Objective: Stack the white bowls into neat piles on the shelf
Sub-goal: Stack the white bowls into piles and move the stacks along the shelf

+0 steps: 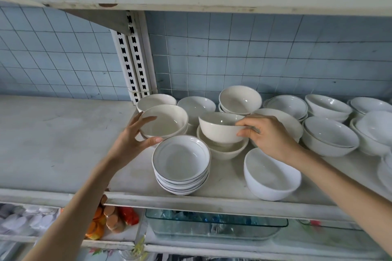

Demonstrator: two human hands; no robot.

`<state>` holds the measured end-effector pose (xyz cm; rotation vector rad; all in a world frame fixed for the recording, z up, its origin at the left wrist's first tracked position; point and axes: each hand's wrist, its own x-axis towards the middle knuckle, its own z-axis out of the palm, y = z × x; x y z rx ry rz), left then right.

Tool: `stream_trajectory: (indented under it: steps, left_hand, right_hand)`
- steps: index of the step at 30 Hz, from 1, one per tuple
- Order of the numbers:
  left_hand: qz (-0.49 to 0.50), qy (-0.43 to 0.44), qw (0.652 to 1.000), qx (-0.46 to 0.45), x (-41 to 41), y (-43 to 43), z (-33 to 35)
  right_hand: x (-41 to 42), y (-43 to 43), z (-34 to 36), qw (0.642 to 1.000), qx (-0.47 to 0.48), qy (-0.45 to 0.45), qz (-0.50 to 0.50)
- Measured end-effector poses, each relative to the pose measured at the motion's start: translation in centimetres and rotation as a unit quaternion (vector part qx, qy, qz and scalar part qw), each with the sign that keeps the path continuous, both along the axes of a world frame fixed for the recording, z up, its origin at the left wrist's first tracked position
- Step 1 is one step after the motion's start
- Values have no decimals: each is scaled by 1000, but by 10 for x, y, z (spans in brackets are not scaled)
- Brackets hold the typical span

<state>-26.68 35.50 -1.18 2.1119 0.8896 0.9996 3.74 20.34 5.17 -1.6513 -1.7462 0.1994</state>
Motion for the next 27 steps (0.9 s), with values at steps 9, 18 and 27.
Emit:
stream_trajectory:
  steps: [9,18,27]
  left_hand:
    - [-3,22,1000,-1,-10,-3,4]
    - [-4,9,1000,-5,-8,-6,6]
    - [12,-12,1000,-24,-7,-6,5]
  right_hand:
    - [0,-5,-11,994,-13,-105,18]
    - [5,-8,-17,992,-53,-114,33]
    - [10,-8,-19,991,-64,-93,75]
